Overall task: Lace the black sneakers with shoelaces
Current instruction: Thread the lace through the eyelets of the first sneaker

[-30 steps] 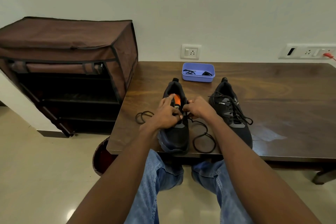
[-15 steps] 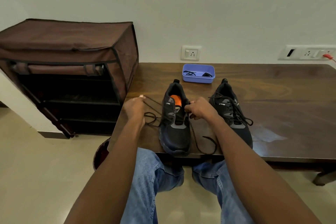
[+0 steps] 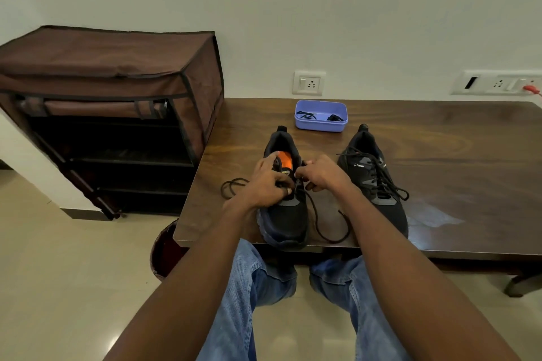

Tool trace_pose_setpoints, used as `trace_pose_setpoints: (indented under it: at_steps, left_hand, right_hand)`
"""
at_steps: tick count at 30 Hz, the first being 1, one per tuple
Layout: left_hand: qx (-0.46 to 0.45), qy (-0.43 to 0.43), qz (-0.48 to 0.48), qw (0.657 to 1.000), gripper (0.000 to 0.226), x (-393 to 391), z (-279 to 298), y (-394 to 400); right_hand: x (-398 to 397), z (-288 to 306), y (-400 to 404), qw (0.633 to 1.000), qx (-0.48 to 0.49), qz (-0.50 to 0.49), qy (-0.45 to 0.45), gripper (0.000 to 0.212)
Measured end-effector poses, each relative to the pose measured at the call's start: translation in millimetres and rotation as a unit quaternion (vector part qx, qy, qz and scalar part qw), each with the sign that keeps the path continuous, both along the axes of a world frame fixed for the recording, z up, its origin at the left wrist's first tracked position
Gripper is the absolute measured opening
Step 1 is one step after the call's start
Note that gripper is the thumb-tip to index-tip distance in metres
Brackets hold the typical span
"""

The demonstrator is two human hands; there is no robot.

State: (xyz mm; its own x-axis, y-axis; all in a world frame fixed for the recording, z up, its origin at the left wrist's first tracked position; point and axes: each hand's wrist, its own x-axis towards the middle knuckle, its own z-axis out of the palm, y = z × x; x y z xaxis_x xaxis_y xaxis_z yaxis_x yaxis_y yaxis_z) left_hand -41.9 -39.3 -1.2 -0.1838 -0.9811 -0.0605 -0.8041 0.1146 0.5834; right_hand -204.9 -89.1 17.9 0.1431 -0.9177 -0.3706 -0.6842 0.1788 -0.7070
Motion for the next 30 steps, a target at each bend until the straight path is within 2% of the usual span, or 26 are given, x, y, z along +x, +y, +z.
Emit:
trace_pose_setpoints:
  at_steps: [3,6,8,10,11,14,17,18,19,20,22,23,24,25,26,27,28,30]
  left_hand:
    - [0.011,0.008,-0.002,1.000,0.017,0.5,0.0,-1.2]
    - [0.054,0.151,0.007,0.987,0.028,6.4,5.0,0.1]
    - [0.054,0.246,0.070,0.965,0.024,9.1,11.7,3.1]
    - [0.011,0.302,0.187,0.935,0.028,13.2,15.3,0.4]
    - [-0.022,0.323,0.260,0.910,0.027,17.5,15.0,-1.6]
    - [-0.134,0.389,0.448,0.794,0.011,32.5,15.0,-3.1]
    - [-0.162,0.433,0.578,0.673,0.036,42.6,17.7,2.7]
    - [-0.151,0.433,0.599,0.657,0.035,42.1,19.2,5.9]
    - [-0.148,0.420,0.601,0.664,0.027,42.4,18.4,6.3]
    - [-0.148,0.376,0.584,0.704,0.015,43.6,14.2,4.8]
    - [-0.138,0.252,0.496,0.820,0.034,39.4,9.9,3.6]
    - [-0.141,0.225,0.429,0.863,0.040,34.5,8.7,2.7]
    - [-0.133,0.237,0.360,0.892,0.039,27.9,9.8,3.0]
    - [-0.113,0.255,0.283,0.918,0.034,20.5,10.4,2.7]
    - [-0.102,0.236,0.207,0.944,0.029,13.5,10.2,2.5]
    - [-0.087,0.182,0.134,0.970,0.022,8.1,9.6,3.3]
    - [-0.057,0.130,0.080,0.987,0.016,4.4,7.3,2.6]
    - [-0.002,0.052,0.016,0.999,0.015,2.8,2.2,0.6]
  right_hand:
    - [1.0,-1.0,0.0,1.000,0.000,-0.003,-0.001,0.016]
    - [1.9,-0.3,-0.7,1.000,0.002,0.001,-0.001,0.016]
    - [1.6,0.6,-1.4,1.000,0.005,0.000,-0.002,0.015]
    - [0.7,1.4,-1.6,1.000,0.004,-0.004,-0.004,0.014]
    - [0.2,2.2,-1.5,1.000,0.004,-0.005,-0.005,0.014]
    - [-0.7,2.7,-0.6,1.000,0.008,-0.005,-0.002,0.014]
    - [-0.6,2.1,-0.2,1.000,0.012,-0.005,-0.003,0.017]
    - [-0.3,2.4,-0.1,1.000,0.012,-0.006,-0.003,0.018]
    - [0.3,2.6,-0.1,1.000,0.012,-0.007,-0.003,0.017]
    - [0.3,3.0,0.0,1.000,0.011,-0.008,-0.002,0.016]
    - [0.3,3.9,0.1,1.000,0.008,-0.008,0.001,0.014]
    - [0.1,3.9,0.1,1.000,0.009,-0.009,0.001,0.013]
    - [-0.1,3.8,0.3,1.000,0.009,-0.009,0.001,0.013]
    - [-0.1,3.4,0.3,1.000,0.008,-0.009,0.001,0.014]
    - [-0.2,3.5,0.8,1.000,0.007,-0.009,0.004,0.015]
    - [-0.3,3.6,1.3,1.000,0.005,-0.009,0.005,0.016]
    - [-0.1,3.6,1.6,1.000,0.005,-0.008,0.004,0.016]
    - [-0.3,3.0,1.3,1.000,0.004,-0.010,0.001,0.014]
